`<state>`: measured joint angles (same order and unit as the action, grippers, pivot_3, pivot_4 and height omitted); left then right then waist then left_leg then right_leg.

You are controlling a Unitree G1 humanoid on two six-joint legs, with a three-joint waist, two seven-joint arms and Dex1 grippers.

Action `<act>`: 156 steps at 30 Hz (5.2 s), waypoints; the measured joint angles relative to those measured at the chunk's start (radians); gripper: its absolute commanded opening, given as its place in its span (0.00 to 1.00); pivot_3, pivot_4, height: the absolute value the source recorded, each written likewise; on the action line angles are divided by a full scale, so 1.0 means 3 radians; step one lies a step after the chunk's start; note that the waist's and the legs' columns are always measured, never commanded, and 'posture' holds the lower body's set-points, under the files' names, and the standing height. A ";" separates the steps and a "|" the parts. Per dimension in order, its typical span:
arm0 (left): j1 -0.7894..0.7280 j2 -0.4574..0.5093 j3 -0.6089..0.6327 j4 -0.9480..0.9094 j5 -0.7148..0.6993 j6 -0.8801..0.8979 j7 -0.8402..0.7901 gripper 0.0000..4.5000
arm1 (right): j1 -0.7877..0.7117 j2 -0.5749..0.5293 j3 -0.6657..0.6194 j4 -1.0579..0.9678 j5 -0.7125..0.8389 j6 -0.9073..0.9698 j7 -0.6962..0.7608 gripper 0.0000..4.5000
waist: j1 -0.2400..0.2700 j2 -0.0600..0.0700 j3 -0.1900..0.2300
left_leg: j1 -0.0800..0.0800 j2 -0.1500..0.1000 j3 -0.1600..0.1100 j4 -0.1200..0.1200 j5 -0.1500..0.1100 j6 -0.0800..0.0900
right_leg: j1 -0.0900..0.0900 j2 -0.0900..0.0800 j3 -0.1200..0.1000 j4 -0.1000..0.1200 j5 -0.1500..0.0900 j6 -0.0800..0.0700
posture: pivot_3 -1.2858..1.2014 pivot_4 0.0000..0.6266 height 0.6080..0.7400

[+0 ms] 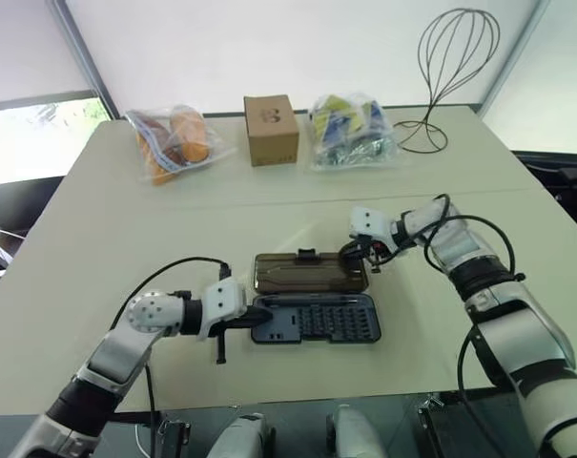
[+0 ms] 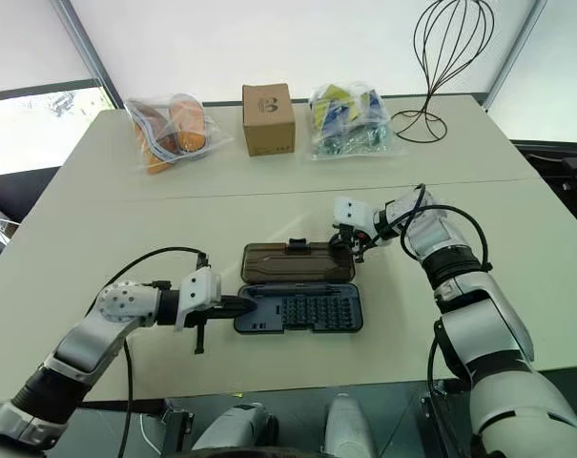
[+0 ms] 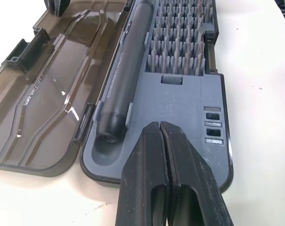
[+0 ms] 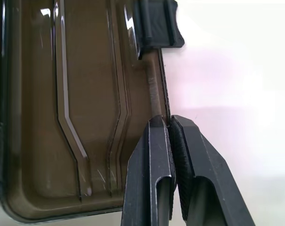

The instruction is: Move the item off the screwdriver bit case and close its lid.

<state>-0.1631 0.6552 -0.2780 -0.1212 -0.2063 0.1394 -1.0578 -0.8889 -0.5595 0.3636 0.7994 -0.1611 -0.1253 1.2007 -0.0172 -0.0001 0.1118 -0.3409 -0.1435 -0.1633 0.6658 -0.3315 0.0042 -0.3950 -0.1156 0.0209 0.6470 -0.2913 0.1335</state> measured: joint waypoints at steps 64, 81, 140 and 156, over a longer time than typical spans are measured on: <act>-0.2414 -0.0899 0.0865 0.3778 -0.0347 0.0217 -0.0629 0.00 | 0.1349 -0.0424 -0.0635 -0.3315 -0.0137 0.0729 -0.1149 0.99 | 0.0000 -0.0014 0.0078 | -0.0156 -0.0011 -0.0002 0.0061 0.0008 -0.0012 | -0.0149 -0.0007 -0.0012 0.0059 0.0001 0.0002 | 0.52 0.24 1.00; -0.1292 0.0145 0.0196 0.0844 -0.0735 0.1587 -0.1754 0.00 | 0.1363 -0.0813 -0.2159 -0.4418 0.2340 0.3783 -0.1063 0.99 | 0.0027 -0.0011 0.0079 | -0.0168 -0.0008 -0.0012 0.0074 0.0008 -0.0012 | -0.0150 -0.0009 -0.0013 0.0061 0.0001 0.0001 | 0.52 0.24 1.00; -0.2632 -0.1512 0.0251 0.3857 0.0954 -0.1114 -0.1256 0.00 | 0.2098 -0.0362 0.0511 -0.4092 0.0939 0.2380 -0.1493 0.01 | 0.0001 -0.0061 0.0000 | -0.0105 -0.0015 -0.0013 0.0065 -0.0001 0.0003 | -0.0091 -0.0010 -0.0018 0.0054 0.0002 0.0003 | 0.52 0.24 1.00; -0.2581 -0.1474 0.0186 0.3925 0.1214 -0.1550 -0.1035 0.00 | 0.1907 -0.0337 0.0599 -0.3865 0.0935 0.2292 -0.1313 0.01 | 0.0001 -0.0064 -0.0046 | -0.0096 -0.0007 -0.0013 0.0060 -0.0001 0.0002 | -0.0091 -0.0001 -0.0010 0.0053 0.0002 0.0003 | 0.52 0.24 1.00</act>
<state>-0.9373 0.2129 -0.2221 1.0564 0.1580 -0.3256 -1.3684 -0.3168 -0.6606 0.5432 -0.3602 0.1193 0.5624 0.8069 -0.0168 -0.0194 0.0979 -0.3697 -0.1455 -0.1671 0.6837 -0.3318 0.0049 -0.4222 -0.1158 0.0180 0.6628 -0.2908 0.1344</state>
